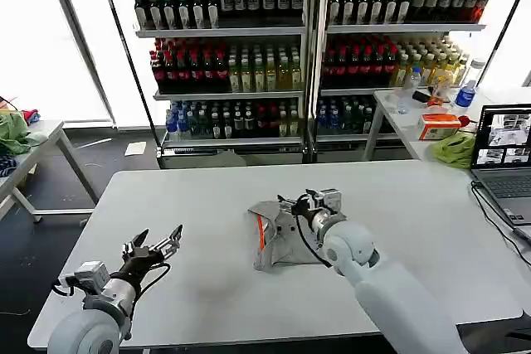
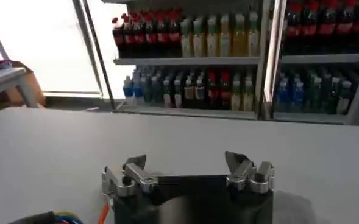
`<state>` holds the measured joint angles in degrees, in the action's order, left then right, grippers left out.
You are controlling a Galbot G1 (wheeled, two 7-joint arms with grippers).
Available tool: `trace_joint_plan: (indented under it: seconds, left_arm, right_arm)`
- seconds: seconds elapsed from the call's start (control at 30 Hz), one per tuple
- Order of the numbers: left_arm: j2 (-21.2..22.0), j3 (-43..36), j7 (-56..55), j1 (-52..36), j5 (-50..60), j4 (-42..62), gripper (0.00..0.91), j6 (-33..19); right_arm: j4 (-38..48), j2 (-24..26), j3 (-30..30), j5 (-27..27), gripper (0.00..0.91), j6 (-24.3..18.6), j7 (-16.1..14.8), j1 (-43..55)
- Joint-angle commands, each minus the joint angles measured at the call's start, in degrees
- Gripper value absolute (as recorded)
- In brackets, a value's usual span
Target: Fold and organize the clothes.
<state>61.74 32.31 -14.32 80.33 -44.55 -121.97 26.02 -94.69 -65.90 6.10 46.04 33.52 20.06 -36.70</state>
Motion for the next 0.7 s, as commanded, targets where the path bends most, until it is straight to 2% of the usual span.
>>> trace_joint_plan:
  seconds: [0.03,0.3,0.7]
  left_arm:
    - [0.13,0.02,0.05,-0.08,-0.04,0.04,0.907,-0.04]
    - [0.12,0.16,0.06,-0.09,-0.14,-0.09,0.907,-0.04]
    - [0.43,0.91,0.21,0.69,-0.33,-1.07,0.907,-0.06]
  right_arm:
    - [6.74,-2.31,4.61,-2.06,0.907,-0.08,0.30,2.74]
    - [8.69,-3.27,5.67,-3.82,0.907,-0.08,0.80,2.68]
    - [10.17,-4.21,6.32,-7.90,0.907,-0.21,-0.02,2.06]
